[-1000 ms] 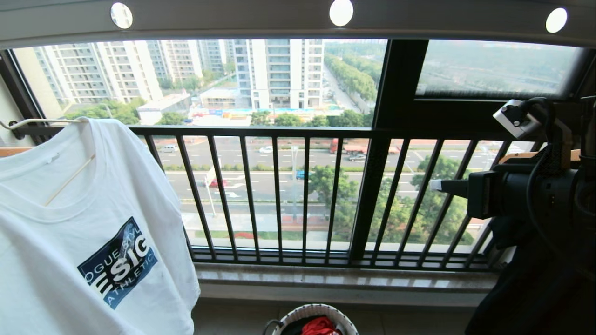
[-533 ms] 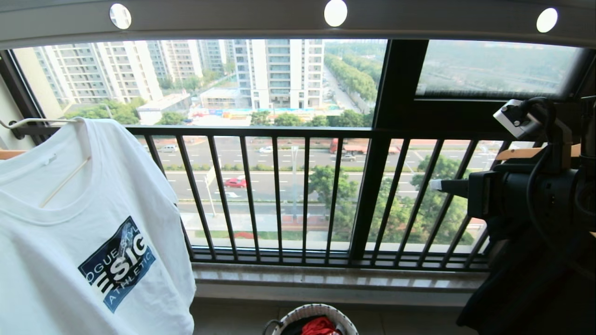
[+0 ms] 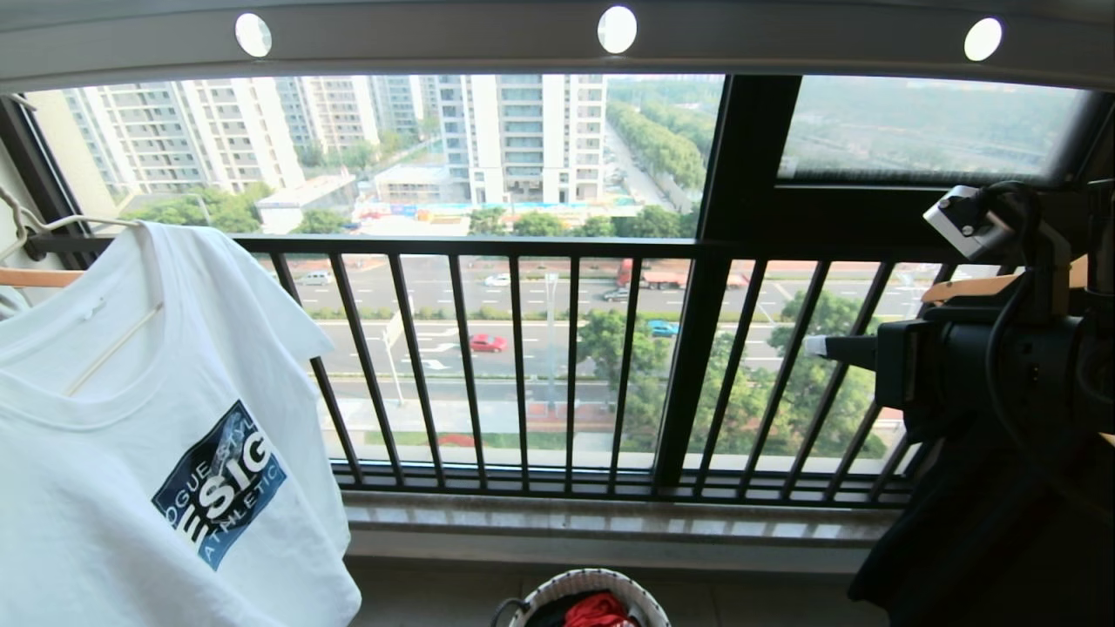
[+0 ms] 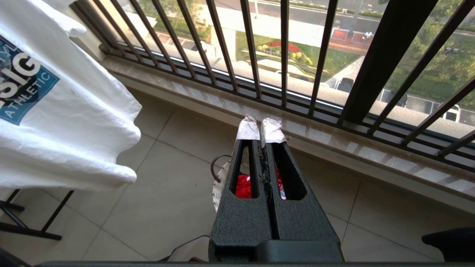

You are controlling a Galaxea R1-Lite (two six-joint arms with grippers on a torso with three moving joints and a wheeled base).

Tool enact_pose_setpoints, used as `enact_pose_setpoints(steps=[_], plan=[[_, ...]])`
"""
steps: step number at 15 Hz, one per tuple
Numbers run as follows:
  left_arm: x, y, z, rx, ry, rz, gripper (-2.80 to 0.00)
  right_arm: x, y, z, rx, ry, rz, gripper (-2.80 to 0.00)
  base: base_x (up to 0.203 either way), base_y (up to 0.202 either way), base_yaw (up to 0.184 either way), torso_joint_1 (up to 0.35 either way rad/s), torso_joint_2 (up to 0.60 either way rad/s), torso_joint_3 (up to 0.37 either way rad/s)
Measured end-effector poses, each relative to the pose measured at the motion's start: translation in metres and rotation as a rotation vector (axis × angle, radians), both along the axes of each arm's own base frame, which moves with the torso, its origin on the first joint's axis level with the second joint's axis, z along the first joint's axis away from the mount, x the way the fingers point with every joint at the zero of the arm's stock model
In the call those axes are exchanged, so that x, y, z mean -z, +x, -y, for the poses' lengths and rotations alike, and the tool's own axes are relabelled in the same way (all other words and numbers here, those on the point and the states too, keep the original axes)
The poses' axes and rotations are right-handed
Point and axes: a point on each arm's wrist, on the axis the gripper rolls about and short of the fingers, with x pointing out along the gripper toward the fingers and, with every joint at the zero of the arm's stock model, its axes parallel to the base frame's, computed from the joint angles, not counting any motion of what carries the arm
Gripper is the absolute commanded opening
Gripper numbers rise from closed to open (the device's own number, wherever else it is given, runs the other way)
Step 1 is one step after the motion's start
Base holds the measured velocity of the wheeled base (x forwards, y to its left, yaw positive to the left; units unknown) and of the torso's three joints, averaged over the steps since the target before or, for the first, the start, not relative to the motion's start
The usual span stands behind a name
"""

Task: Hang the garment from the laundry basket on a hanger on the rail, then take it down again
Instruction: Take the clothes off the clothes rack

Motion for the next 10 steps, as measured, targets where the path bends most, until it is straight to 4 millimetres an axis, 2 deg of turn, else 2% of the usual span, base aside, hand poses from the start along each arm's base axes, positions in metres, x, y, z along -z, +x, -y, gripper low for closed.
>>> enact_pose_setpoints(steps=[2, 3, 4, 10], plan=[[-0.007, 0.0, 0.0, -0.001, -0.001, 0.033, -2.8, 0.0, 0.0, 0.0, 0.0, 0.0, 0.0, -2.8, 0.0, 0.0, 0.0, 0.0, 0.0, 0.0], [-0.008, -0.001, 0.0, -0.001, -0.002, 0.044, -1.81, 0.0, 0.0, 0.0, 0.0, 0.0, 0.001, -2.8, 0.0, 0.0, 0.0, 0.0, 0.0, 0.0], [-0.009, -0.001, 0.0, -0.001, -0.002, 0.05, 0.0, 0.0, 0.0, 0.0, 0.0, 0.0, 0.0, -2.8, 0.0, 0.0, 0.0, 0.0, 0.0, 0.0], [-0.017, -0.005, 0.0, -0.002, -0.002, 0.099, 0.0, -0.001, -0.001, 0.0, 0.0, 0.001, 0.002, -2.8, 0.0, 0.0, 0.0, 0.0, 0.0, 0.0]])
